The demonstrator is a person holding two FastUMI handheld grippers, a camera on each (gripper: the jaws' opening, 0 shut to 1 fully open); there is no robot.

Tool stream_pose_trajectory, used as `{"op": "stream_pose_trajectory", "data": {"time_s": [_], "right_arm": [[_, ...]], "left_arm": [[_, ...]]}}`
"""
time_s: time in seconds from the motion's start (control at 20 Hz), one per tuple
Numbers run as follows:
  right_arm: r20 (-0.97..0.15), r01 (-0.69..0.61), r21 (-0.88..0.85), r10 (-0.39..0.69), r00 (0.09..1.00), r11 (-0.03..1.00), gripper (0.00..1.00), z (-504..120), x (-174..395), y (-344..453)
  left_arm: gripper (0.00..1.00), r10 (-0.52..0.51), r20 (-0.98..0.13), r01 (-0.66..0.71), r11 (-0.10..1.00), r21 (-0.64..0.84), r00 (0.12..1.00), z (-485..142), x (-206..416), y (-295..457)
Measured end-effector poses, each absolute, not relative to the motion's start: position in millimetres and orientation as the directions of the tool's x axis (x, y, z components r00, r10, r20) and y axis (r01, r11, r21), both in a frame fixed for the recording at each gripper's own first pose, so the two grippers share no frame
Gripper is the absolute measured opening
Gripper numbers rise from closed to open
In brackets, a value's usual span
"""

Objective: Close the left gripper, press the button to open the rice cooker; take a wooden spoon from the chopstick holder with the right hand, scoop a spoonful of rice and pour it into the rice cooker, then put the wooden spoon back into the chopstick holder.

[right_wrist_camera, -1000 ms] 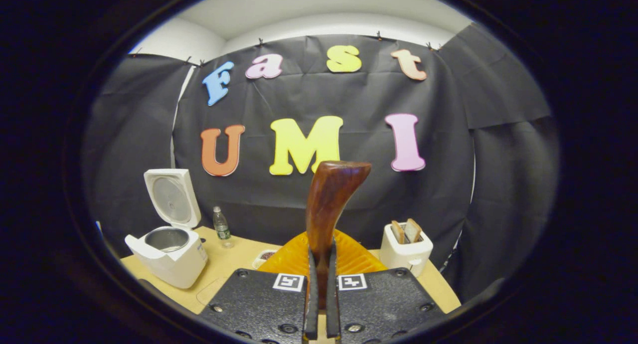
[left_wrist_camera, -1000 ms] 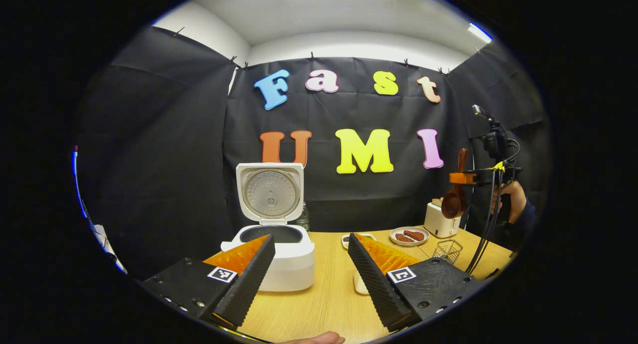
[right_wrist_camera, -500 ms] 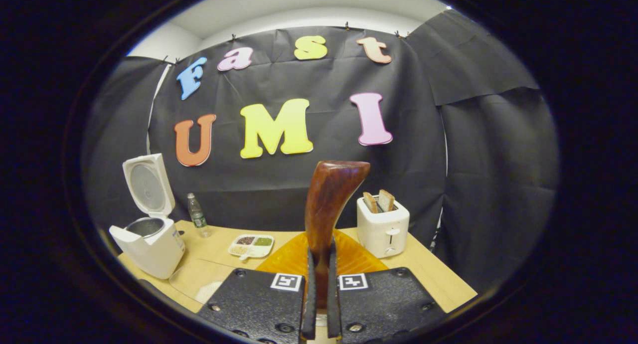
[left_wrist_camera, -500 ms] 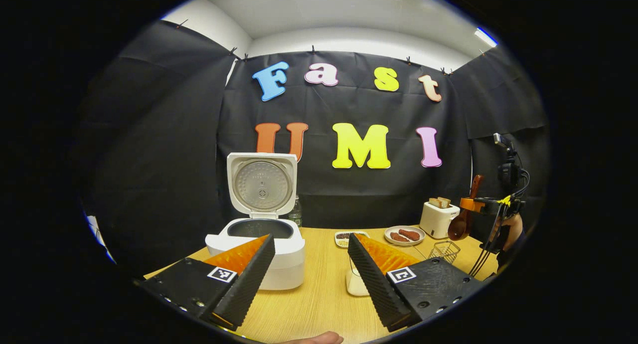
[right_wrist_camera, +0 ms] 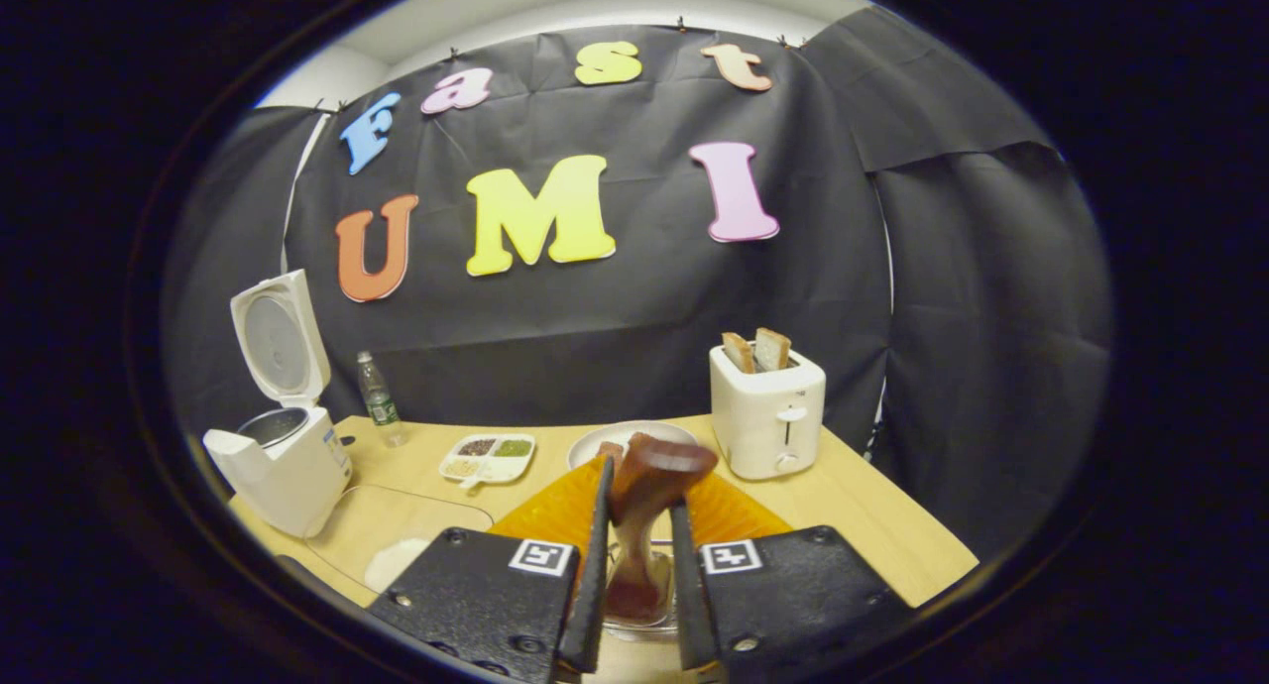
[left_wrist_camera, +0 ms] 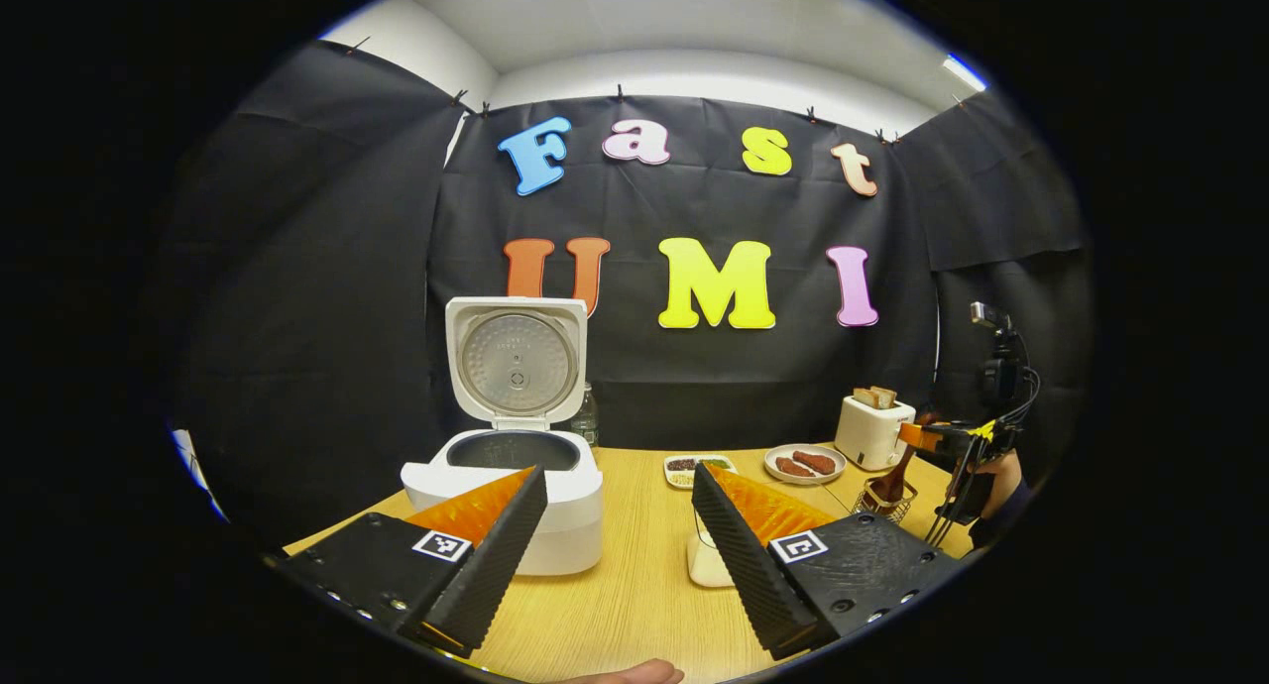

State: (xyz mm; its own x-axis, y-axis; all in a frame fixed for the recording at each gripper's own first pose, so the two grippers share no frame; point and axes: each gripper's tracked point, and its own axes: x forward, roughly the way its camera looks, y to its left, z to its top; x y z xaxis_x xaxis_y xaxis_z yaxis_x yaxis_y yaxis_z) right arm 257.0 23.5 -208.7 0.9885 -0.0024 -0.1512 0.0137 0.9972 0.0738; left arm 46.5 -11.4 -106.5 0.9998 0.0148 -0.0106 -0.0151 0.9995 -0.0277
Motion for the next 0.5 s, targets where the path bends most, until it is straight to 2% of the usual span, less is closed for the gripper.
{"op": "stream_pose_trajectory", "data": {"time_s": [0.05, 0.15, 0.2, 0.35, 0.5], "right_arm": [[-0.143, 0.034, 0.065, -0.025, 0.989, 0.997, 0.55, -207.2, 256.3, 18.6], [-0.118, 0.091, 0.02, -0.088, 0.989, 0.996, 0.72, -198.9, 255.2, 3.0], [-0.101, 0.107, 0.007, -0.106, 0.989, 0.994, 0.77, -190.8, 251.7, 0.6], [-0.063, 0.125, -0.014, -0.126, 0.99, 0.992, 1.0, -170.9, 234.9, -1.4], [-0.033, 0.102, -0.025, -0.103, 0.994, 0.994, 1.0, -151.2, 214.6, 3.7]], "left_arm": [[0.94, 0.017, -0.012, -0.018, 0.999, -0.029, 1.0, -106.3, 47.0, -10.5], [0.94, 0.016, -0.016, -0.017, 0.999, -0.033, 1.0, -107.6, 48.8, -11.1], [0.94, 0.019, -0.019, -0.02, 0.999, -0.034, 1.0, -108.1, 49.9, -9.5], [0.94, 0.005, -0.028, -0.006, 0.999, -0.047, 1.0, -108.5, 53.4, -10.0], [0.94, -0.012, -0.032, 0.01, 0.998, -0.066, 0.999, -102.4, 58.3, -6.0]]}}
